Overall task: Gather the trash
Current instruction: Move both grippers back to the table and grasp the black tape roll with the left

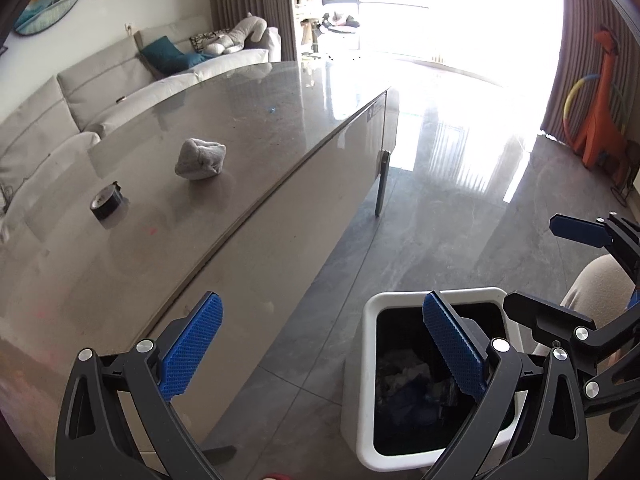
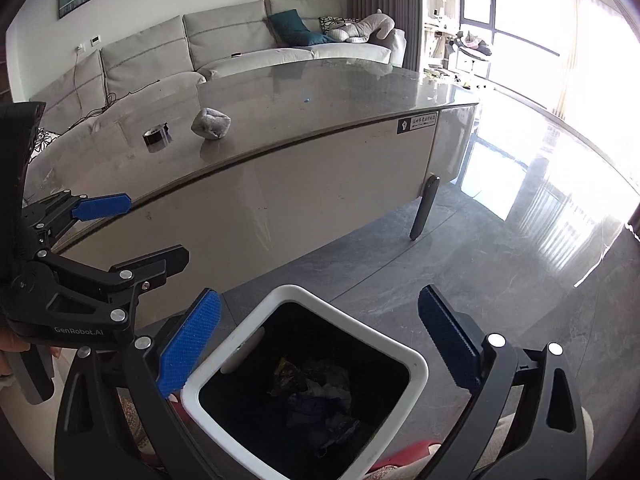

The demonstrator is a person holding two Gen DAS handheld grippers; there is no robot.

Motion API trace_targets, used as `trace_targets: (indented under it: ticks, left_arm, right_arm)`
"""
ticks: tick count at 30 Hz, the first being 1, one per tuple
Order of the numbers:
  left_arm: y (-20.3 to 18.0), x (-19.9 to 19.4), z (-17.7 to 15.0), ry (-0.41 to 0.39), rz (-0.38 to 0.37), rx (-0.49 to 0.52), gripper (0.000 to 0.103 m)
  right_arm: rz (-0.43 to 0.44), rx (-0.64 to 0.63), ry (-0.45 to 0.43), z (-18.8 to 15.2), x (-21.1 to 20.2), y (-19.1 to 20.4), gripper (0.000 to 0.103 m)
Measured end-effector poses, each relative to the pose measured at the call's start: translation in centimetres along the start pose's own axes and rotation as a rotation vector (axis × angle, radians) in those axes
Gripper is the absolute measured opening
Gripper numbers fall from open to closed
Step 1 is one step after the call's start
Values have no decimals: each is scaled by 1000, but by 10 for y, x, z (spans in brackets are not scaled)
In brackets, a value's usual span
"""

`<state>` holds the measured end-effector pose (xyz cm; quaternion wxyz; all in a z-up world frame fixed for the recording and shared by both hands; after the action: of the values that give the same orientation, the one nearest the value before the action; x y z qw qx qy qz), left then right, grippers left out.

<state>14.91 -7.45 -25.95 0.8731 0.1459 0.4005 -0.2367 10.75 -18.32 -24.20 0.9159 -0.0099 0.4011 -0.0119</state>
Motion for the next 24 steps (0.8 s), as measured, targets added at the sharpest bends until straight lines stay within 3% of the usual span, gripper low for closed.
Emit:
trace_targets:
  ticks: [15, 21, 24]
  left_arm:
    - [104, -42, 61, -163, 152, -147, 98]
    - [148, -36, 76, -173, 220, -202, 98]
    - [169, -22, 80, -148, 219, -236, 98]
  right_arm:
    - [91, -161, -207, 125, 10, 70, 98]
    - [124, -193, -239, 163, 30, 95, 98]
    - [138, -198, -240, 177, 45, 106, 98]
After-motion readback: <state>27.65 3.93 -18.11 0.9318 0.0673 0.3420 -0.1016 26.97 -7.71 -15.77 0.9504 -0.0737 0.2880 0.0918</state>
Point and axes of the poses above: each gripper's, at about its wrist camera, not at the fingertips, and x roughly the way its jaws point, y to its left, z to its top, the point moved 4 cm from there along x, roughly the way its jaws point, and after that the axes turned 4 degrees about y, right-handed, at the moved point
